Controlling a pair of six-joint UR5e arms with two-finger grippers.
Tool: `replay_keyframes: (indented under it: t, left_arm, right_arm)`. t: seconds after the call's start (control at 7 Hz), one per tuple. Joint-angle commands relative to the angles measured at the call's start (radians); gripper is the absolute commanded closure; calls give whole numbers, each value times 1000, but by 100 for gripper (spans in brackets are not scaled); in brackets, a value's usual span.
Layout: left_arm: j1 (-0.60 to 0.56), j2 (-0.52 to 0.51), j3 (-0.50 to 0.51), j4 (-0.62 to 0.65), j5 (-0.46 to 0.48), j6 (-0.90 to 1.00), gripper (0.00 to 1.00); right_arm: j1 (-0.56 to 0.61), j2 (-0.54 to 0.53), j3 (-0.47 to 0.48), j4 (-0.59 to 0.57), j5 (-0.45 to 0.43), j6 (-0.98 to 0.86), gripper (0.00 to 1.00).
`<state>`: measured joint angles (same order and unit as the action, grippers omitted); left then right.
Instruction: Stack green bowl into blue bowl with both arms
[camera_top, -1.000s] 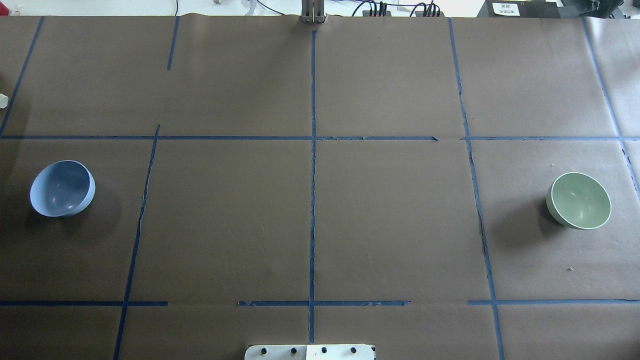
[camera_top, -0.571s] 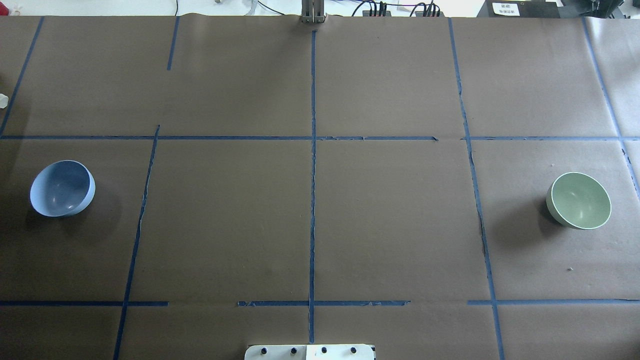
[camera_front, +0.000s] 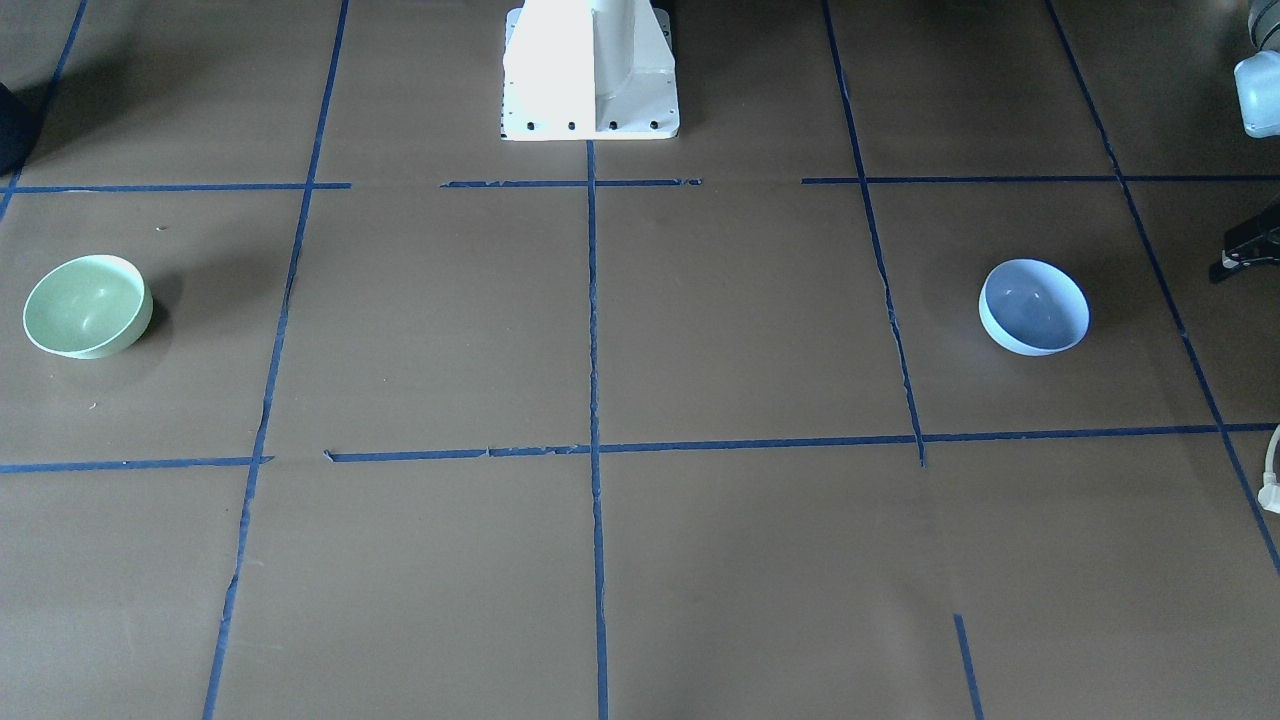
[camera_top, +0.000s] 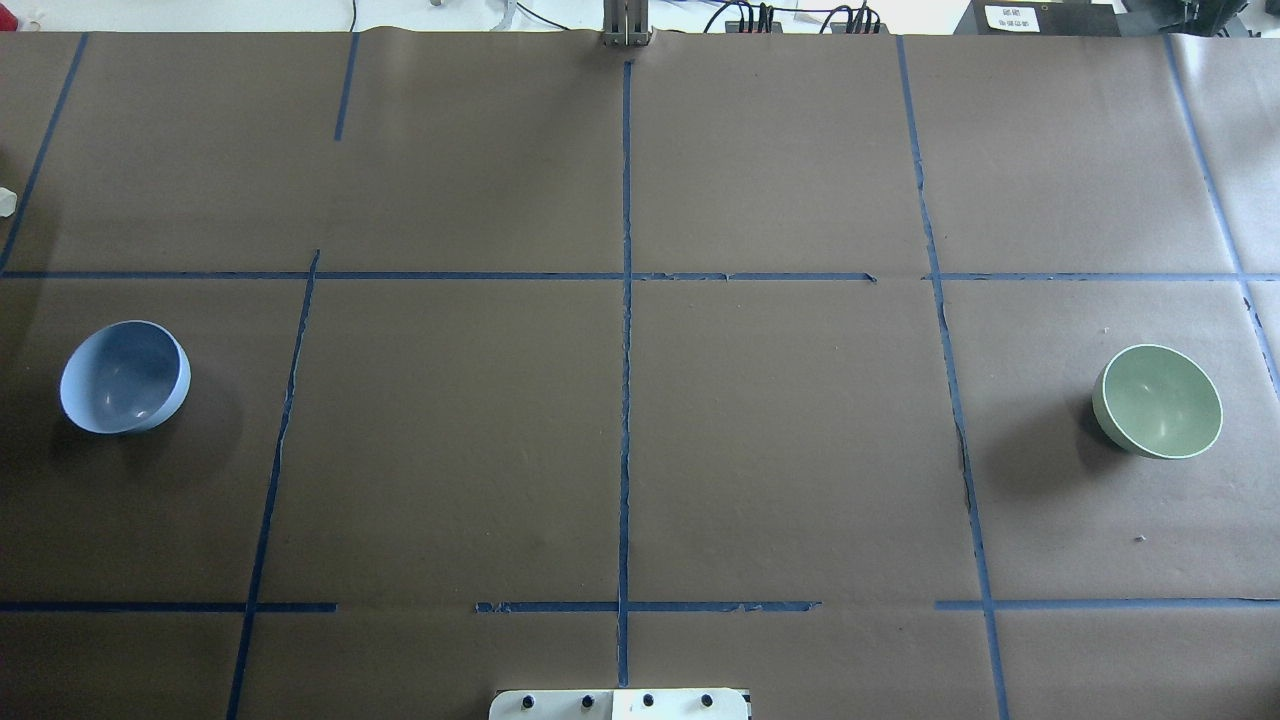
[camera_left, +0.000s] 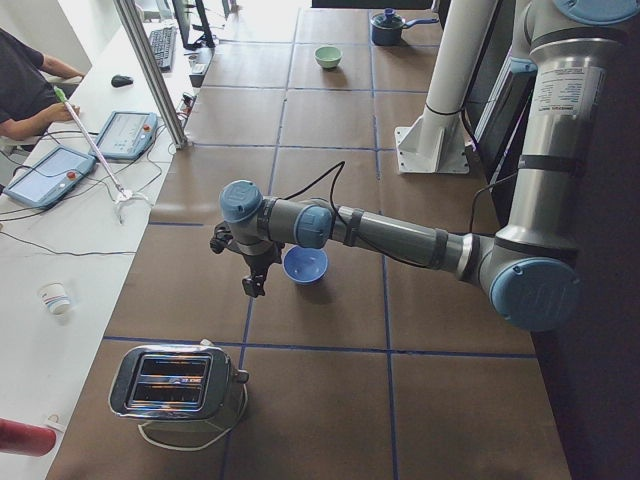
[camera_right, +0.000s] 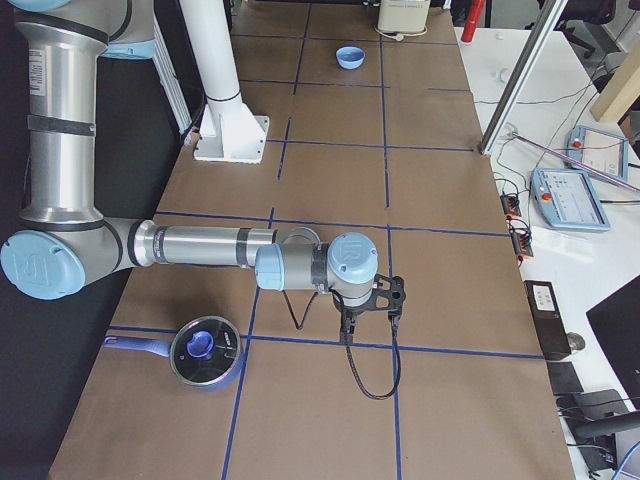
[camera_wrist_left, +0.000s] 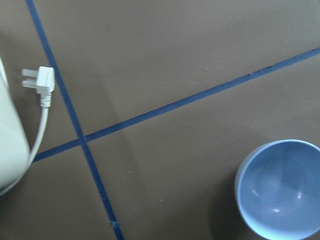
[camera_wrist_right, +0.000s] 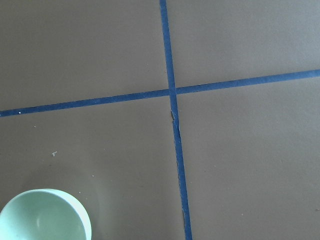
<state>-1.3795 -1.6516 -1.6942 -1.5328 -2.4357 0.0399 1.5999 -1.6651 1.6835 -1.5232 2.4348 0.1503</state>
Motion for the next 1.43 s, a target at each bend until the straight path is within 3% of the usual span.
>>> replay_keyframes:
  t: [0.0, 0.29, 0.43, 1.29]
  left_arm:
    - [74, 56, 14, -188, -10, -270, 0]
    - [175, 105, 54, -469, 41, -615, 0]
    - [256, 105, 65, -531, 106, -721, 0]
    - [367, 105, 140, -549, 118, -742, 0]
  right_arm:
    - [0, -4, 8, 0, 1, 2, 0]
    - [0, -4, 13, 2, -3, 3, 0]
    - [0, -4, 15, 0, -3, 3, 0]
    - [0, -4, 16, 2, -5, 3, 0]
